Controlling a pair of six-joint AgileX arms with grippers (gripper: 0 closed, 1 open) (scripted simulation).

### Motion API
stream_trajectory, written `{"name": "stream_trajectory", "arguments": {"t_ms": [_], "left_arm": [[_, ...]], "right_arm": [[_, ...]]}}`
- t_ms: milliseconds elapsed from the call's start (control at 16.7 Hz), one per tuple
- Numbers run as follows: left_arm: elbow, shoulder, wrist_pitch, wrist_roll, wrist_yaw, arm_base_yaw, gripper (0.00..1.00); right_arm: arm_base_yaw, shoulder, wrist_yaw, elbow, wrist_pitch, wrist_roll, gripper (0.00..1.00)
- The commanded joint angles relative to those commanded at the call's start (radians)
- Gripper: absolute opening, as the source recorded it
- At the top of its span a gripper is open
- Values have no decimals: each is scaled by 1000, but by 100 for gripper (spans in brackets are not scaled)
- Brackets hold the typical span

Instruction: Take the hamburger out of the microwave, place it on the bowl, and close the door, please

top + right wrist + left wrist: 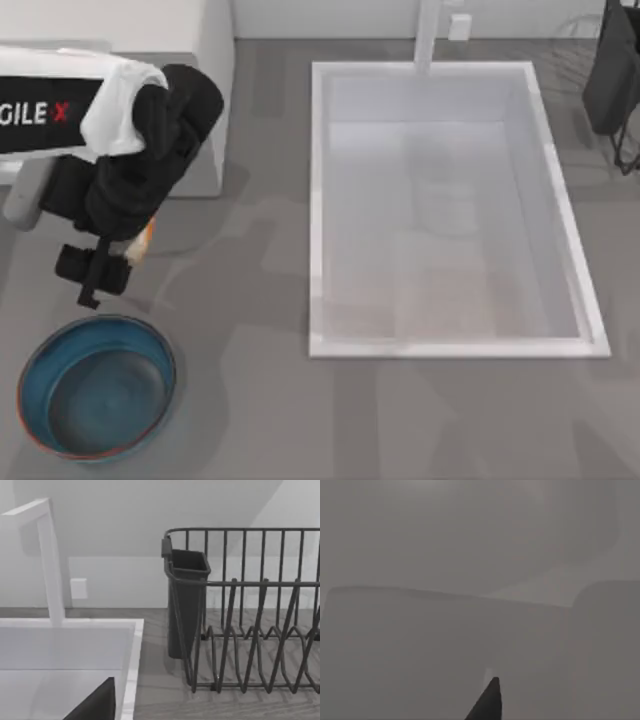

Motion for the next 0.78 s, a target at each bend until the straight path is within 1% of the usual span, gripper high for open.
{"name": "stream_trajectory", "arguments": {"t_ms": [240, 420, 600, 780], "left_arm": [[67, 124, -416, -456, -76, -135, 0], [94, 217, -652, -732, -102, -216, 0], [110, 286, -812, -927, -113, -275, 0], [116, 323, -894, -1033, -115, -309, 0]], "right_arm": [[0, 0, 0, 0, 0, 0, 100], [0, 0, 0, 0, 0, 0, 100], [0, 0, 0, 0, 0, 0, 100], [0, 0, 0, 0, 0, 0, 100]]}}
